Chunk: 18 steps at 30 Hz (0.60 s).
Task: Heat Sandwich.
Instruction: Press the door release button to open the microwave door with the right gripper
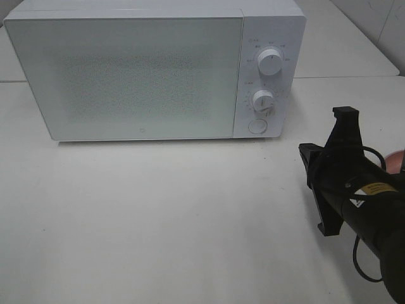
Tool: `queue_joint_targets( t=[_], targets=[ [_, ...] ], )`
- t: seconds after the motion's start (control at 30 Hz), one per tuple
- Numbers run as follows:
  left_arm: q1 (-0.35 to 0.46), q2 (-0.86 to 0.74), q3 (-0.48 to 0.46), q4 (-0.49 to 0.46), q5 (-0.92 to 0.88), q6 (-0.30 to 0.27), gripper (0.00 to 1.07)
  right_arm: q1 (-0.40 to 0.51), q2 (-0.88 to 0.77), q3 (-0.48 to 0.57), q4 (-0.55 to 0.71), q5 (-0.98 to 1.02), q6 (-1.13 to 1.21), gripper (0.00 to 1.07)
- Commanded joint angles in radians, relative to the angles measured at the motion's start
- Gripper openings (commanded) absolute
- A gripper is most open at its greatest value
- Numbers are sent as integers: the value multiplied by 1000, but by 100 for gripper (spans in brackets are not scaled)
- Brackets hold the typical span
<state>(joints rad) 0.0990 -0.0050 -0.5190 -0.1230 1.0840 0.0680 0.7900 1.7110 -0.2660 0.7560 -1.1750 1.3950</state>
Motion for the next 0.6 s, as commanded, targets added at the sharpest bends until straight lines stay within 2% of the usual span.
queue_joint_targets(
  t=[0.03, 0.47, 0.6],
  targets=[
    [6, -17, 1, -5, -14, -5, 98, 3, 35, -19, -7, -2, 2, 0],
    [6, -17, 1, -5, -14, -5, 98, 0, 208, -138, -56, 12, 42, 0],
    [6, -17, 1, -5, -14, -5, 98, -31, 245, -186, -85, 59, 42, 0]
  ],
)
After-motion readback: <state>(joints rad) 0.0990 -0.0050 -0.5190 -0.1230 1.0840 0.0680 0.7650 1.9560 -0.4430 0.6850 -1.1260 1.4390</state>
